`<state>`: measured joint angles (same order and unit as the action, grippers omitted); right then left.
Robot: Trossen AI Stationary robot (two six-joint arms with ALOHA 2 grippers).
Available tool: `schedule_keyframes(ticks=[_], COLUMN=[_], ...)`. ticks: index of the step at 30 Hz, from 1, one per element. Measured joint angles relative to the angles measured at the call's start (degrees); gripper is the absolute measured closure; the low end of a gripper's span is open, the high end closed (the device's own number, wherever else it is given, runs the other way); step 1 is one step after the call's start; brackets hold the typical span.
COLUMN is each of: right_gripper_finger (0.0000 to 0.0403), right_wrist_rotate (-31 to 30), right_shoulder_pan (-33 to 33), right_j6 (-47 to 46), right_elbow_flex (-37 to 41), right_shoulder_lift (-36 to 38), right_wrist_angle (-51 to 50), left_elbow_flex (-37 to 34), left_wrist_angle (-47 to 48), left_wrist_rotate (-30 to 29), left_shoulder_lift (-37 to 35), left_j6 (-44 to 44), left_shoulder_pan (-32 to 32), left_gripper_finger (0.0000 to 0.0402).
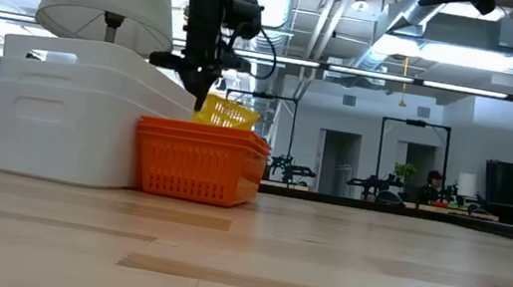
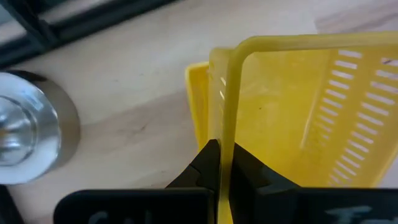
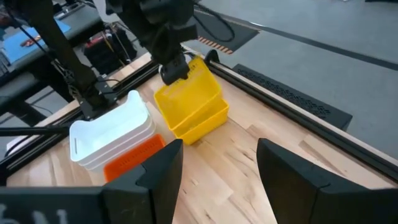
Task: Stack baskets by color
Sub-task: Stack the yellow bin on the left yellow bin
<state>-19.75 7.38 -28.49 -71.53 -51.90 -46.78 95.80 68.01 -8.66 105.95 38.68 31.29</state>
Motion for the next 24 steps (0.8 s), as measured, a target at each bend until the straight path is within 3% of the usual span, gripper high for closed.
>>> schedule_keyframes(ticks=[8, 19, 24], right_gripper_finger=[0.0178, 0.0178, 0.0178], right_wrist_rotate=[-0.04, -0.04, -0.04], right_shoulder_pan=[0.02, 0.02, 0.02], right_j6=[0.09, 0.20, 0.04], right_elbow_flex=[0.00, 0.00, 0.00], right_shoulder_lift=[0.00, 0.00, 0.00], right_wrist_angle=[-0.14, -0.30, -0.53], left_elbow_flex=[-4.71, -4.78, -4.78], left_wrist_angle=[-4.44, -5.01, -5.20], left_wrist_rotate=[3.74, 5.75, 5.94], left_shoulder_lift=[0.02, 0.02, 0.02], left_j6=[-0.24, -2.40, -1.81], left_shoulder_pan=[-0.07, 0.28, 0.31], left_gripper_finger=[0.0402, 0.0401, 0.0379])
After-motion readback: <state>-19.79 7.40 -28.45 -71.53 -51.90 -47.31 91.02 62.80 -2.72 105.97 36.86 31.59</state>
